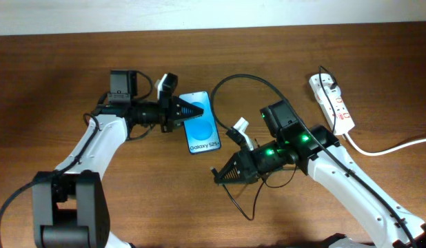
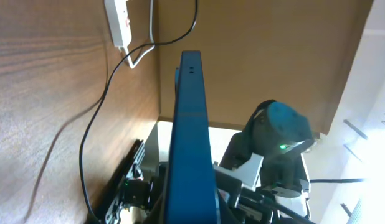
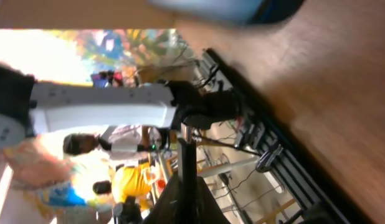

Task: Plug charger to phone and switch on socket
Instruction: 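Grasp the USB-C plug with the right gripper and carry it toward the phone, then align the USB-C plug with the phone's bottom port held by left gripper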

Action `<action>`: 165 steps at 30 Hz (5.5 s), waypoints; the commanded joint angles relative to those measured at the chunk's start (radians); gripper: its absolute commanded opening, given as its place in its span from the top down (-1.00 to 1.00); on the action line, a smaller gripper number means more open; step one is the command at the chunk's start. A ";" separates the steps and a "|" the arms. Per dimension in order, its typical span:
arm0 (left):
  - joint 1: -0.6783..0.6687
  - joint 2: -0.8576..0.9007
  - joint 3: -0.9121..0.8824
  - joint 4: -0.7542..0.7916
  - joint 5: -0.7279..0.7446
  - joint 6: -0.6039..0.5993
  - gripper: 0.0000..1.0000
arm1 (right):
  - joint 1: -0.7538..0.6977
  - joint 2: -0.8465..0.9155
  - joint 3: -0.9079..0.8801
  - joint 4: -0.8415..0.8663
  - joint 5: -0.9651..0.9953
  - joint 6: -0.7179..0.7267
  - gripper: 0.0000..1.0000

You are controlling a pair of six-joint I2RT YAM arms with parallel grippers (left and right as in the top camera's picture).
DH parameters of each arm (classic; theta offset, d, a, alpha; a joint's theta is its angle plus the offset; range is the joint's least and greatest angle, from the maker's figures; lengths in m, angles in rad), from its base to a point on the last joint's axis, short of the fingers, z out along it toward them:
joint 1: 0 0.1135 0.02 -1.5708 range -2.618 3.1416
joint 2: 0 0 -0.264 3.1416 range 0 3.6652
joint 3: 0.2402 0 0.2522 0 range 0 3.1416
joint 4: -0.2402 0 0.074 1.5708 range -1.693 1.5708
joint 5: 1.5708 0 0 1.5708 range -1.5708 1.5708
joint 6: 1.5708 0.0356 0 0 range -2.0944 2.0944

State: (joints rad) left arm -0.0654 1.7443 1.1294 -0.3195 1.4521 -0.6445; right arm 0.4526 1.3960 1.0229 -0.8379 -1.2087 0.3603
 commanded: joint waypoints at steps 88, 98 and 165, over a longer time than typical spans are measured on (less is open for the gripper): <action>-0.030 -0.009 0.015 0.581 -0.020 -0.597 1.00 | -0.100 -0.008 -0.006 0.437 -0.061 0.341 0.92; -0.030 -0.009 0.015 0.581 -0.020 -0.597 1.00 | -0.100 -0.008 -0.006 0.408 -0.066 0.340 0.92; -0.031 -0.009 0.015 0.581 -0.016 -0.589 1.00 | -0.100 -0.008 -0.005 0.506 -0.016 0.382 0.92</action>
State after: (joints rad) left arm -0.0929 1.7443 1.1305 0.2523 1.4052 -1.2499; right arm 0.3477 1.3960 1.0168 -0.3435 -1.2255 0.7391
